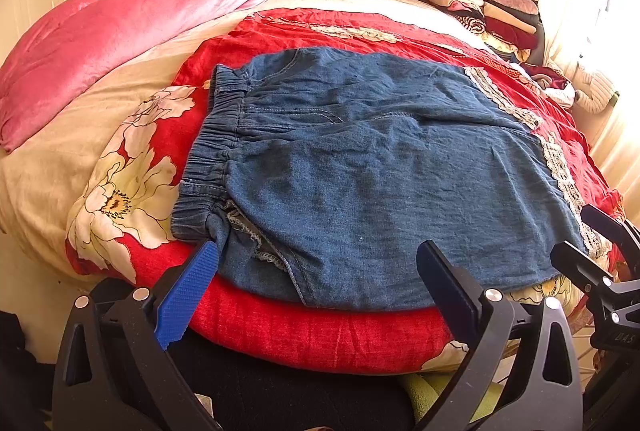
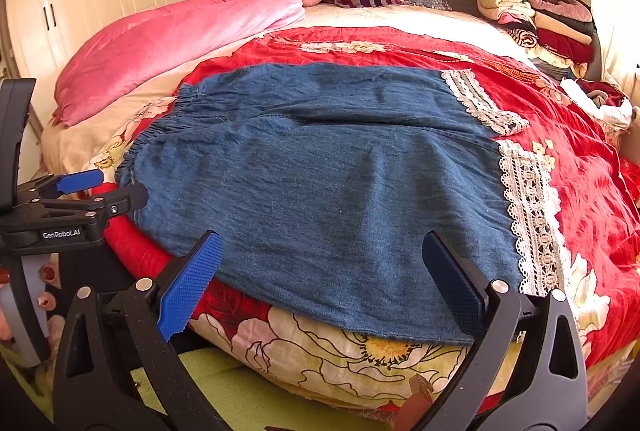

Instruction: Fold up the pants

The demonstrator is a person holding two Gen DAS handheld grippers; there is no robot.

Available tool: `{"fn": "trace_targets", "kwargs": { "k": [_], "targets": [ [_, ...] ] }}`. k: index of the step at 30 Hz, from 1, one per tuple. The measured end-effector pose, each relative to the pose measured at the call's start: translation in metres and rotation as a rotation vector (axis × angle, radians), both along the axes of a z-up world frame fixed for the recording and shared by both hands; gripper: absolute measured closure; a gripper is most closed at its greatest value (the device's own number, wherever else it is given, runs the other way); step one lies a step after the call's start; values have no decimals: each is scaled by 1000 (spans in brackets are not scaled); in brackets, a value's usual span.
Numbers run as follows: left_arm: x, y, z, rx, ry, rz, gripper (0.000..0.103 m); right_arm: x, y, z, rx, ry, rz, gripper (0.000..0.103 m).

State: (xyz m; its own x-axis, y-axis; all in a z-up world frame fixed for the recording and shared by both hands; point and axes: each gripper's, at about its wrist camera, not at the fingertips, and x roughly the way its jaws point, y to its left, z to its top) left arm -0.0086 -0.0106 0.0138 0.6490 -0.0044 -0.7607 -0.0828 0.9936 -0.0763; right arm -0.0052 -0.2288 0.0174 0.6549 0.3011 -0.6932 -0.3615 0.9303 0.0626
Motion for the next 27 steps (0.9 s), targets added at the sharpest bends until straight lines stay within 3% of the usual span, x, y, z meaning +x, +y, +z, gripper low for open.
{"fn": "trace_targets", "kwargs": {
  "k": [12,27],
  "targets": [
    [17,12,-5,-9,20,27,4,27,1,12,-17,-28,3,8],
    [71,66,7,-31,16,110,4,94,26,25,-44,-51,56,8]
  ]
}}
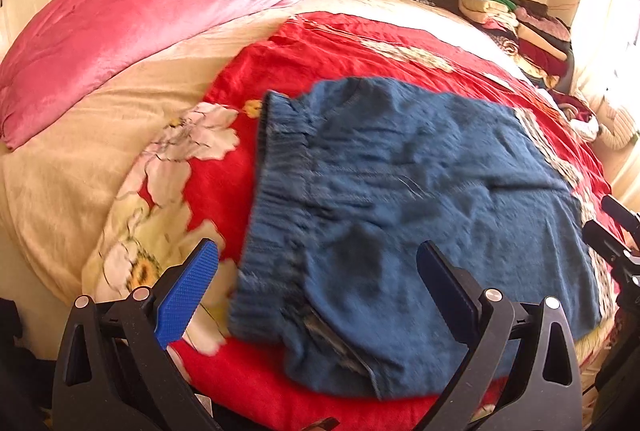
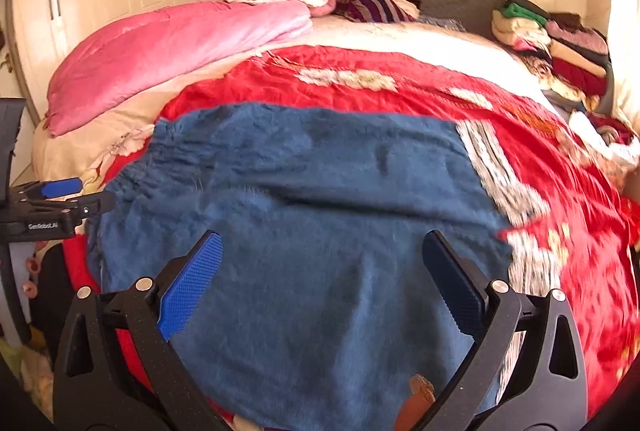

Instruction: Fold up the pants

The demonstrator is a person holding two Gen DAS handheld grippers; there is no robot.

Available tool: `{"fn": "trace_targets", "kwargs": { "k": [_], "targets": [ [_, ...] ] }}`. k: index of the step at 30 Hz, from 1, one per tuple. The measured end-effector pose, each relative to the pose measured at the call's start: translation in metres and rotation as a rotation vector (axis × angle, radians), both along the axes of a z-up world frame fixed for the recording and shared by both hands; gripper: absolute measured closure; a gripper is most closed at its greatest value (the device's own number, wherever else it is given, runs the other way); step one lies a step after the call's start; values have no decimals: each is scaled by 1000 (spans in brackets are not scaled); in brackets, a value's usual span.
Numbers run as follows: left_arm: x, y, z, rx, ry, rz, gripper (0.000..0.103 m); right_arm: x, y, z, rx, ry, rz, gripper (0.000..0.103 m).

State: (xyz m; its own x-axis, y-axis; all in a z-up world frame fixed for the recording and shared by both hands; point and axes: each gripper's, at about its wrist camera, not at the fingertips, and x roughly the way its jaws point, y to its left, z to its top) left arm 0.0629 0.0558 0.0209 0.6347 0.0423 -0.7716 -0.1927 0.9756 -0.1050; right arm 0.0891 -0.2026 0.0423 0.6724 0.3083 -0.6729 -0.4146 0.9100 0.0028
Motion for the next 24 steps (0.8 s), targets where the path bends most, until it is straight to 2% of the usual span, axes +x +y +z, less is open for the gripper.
{"fn": "trace_targets", "kwargs": {
  "k": [7,15,20,24],
  "targets": [
    [33,33,3,-6,0,43,4,37,24,12,6,-11,59,8],
    [72,61,-1,1,34,70,4,84,47,9,2,51,95,8],
    [98,69,-8,-32,66,20,4,114,55,4,-6,85,111,8],
    [112,70,-13,-16,84,3,4,135,61,-1,-55,80,106,8]
  ]
}}
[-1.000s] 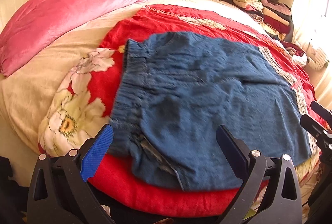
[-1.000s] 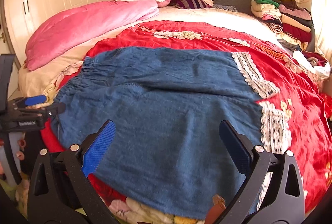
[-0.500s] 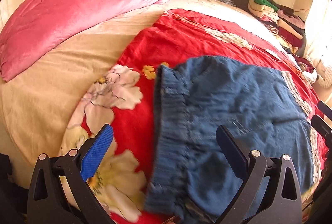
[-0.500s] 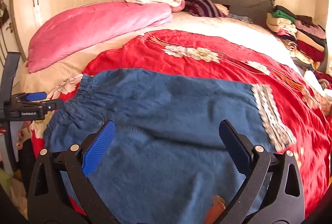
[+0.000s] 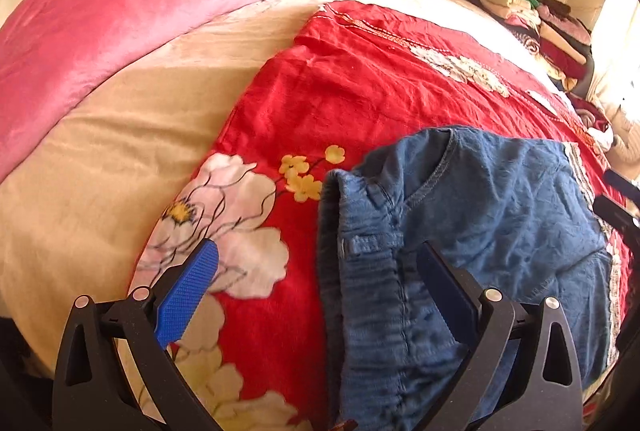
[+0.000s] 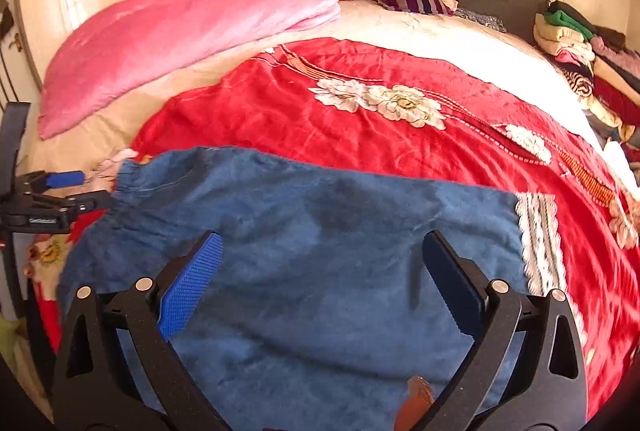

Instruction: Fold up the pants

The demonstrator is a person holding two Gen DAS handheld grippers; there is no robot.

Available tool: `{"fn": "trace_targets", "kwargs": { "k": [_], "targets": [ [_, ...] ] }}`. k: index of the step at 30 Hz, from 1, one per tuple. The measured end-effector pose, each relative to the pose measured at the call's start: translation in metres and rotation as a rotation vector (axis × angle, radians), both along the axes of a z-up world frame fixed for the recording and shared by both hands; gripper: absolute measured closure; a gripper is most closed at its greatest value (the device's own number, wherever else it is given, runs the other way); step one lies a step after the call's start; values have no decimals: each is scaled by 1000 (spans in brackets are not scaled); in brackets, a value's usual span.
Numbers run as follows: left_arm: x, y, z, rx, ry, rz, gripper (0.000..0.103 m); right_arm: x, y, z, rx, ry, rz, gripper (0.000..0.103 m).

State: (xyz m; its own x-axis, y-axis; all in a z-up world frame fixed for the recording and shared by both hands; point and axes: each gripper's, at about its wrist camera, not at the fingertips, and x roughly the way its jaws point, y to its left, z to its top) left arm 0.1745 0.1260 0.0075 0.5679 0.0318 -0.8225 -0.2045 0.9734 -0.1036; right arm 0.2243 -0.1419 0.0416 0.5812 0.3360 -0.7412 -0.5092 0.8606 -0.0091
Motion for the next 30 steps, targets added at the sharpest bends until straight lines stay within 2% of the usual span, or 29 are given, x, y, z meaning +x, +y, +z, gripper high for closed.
{"fn": "trace_targets", "kwargs": {
  "k": [5,8,12,16,17,18,19,21,25,30],
  "targets": [
    [22,3,-8,3,20,-13,4,24,7,-8,-16,32,8,8],
    [34,3,-12,18,37,-27,4,35,16,-9,-35,19,25,8],
    [45,4,-16,-15,27,-57,4,49,29,-14,-62,16,54,8],
    [49,-1,-20,13,18,-82,7,61,43,-22,-93,29,85,8],
    [50,-1,-20,8,9,-92,16,63,47,-24,-101,30,97,8],
    [50,-2,-21,-14,-2,-105,34,65,50,-26,-110,26,106,8],
    [50,-3,-21,-40,-11,-122,39,66,53,-28,-121,23,116,8],
    [50,-5,-21,-52,-23,-135,64,69,58,-33,-134,26,132,8],
    [42,-9,-14,-52,-67,-148,69,74,66,-41,-156,27,158,8],
    [22,-6,4,-85,-140,-157,70,71,76,-46,-186,-2,209,8]
  ]
}}
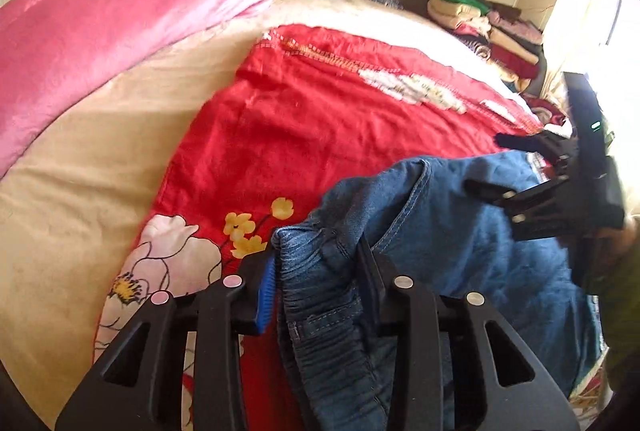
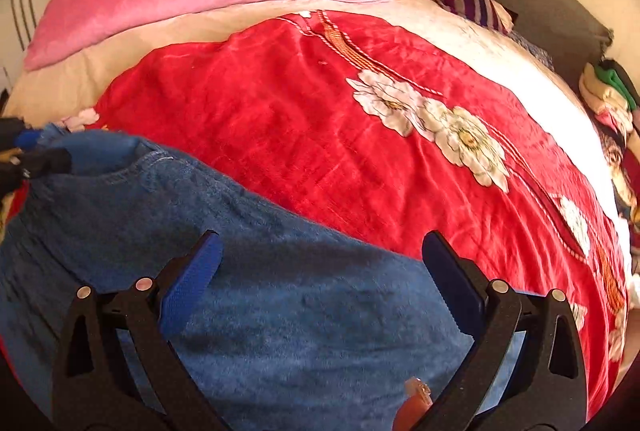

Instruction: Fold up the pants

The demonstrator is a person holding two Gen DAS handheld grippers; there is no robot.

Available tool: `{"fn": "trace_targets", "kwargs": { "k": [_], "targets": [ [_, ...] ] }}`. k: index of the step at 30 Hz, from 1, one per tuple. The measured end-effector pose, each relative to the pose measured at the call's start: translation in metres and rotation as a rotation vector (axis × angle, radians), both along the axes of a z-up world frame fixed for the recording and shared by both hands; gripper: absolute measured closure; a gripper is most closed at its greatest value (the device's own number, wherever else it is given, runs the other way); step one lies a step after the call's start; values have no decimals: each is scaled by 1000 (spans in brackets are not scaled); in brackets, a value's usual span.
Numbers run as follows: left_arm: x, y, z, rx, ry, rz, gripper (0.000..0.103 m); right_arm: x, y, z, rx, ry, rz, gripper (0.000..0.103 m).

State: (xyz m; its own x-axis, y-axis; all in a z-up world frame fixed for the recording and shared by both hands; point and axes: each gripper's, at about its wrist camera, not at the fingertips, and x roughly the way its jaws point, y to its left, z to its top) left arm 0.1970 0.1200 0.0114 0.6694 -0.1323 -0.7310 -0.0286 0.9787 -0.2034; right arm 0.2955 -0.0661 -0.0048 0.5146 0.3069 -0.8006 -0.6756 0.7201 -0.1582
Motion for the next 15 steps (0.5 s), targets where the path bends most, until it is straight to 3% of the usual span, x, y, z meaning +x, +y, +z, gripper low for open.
{"fn": "trace_targets", "kwargs": {
  "k": [9,11,14,15],
  "targets": [
    [-21,-3,12,-14,-61,-11,70,-4,22,-9,-62,-74,119,9],
    [-24,-4,13,-14,-66,-8,70,-4,24,-12,-65,-62,137,17],
    [-30,-5,14,-19,-71,2,72,-7,26,-12,-31,-8,162,41],
    [-31,-6,14,-14,-74,0,72,-8,26,-12,-23,0,171,55]
  ]
}}
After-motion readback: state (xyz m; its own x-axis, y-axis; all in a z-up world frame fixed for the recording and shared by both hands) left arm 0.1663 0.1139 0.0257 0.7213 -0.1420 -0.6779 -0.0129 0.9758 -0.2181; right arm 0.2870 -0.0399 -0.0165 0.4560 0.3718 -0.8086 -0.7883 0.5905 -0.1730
